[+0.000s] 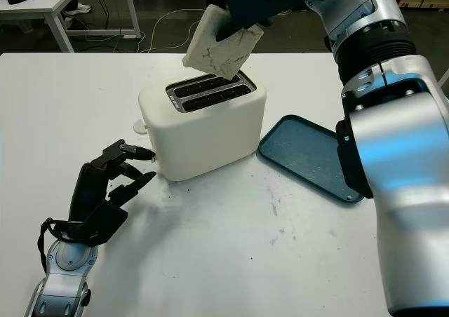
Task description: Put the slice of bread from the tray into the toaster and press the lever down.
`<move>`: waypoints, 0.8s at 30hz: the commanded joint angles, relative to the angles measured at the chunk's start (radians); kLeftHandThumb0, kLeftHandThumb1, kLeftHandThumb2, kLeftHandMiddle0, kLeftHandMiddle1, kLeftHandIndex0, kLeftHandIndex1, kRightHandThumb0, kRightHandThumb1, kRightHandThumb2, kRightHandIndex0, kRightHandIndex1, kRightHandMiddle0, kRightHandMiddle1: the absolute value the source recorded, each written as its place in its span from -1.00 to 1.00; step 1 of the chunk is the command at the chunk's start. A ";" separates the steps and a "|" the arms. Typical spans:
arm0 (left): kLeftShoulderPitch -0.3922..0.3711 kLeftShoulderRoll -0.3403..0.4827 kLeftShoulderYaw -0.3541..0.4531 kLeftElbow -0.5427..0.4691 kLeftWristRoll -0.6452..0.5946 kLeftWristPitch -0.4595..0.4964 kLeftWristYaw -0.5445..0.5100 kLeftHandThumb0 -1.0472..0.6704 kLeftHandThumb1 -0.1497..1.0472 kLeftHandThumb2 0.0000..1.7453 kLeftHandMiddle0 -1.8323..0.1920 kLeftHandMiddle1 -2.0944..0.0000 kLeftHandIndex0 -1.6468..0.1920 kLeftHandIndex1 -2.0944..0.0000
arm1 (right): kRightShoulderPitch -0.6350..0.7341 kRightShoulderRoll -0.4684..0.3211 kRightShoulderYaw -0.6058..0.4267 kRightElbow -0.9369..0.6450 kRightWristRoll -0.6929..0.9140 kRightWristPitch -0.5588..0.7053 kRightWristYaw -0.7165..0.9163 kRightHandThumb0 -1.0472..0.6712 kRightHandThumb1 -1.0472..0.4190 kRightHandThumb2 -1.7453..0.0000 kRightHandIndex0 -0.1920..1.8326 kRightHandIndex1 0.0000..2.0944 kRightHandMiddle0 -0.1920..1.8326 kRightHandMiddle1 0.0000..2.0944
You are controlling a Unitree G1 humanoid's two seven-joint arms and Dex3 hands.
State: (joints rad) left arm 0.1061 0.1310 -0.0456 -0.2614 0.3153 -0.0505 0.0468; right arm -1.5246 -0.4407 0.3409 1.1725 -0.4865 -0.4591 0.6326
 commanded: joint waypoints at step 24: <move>0.005 -0.001 -0.014 -0.018 0.012 0.018 0.001 -0.04 0.79 -0.90 0.23 -0.40 0.17 0.10 | 0.113 0.016 0.121 -0.012 -0.086 -0.055 -0.050 -0.32 -0.82 0.90 0.25 0.67 0.05 0.67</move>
State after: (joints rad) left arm 0.1084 0.1306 -0.0539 -0.2636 0.3201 -0.0385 0.0467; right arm -1.4252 -0.4117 0.4571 1.1700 -0.5635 -0.4983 0.6014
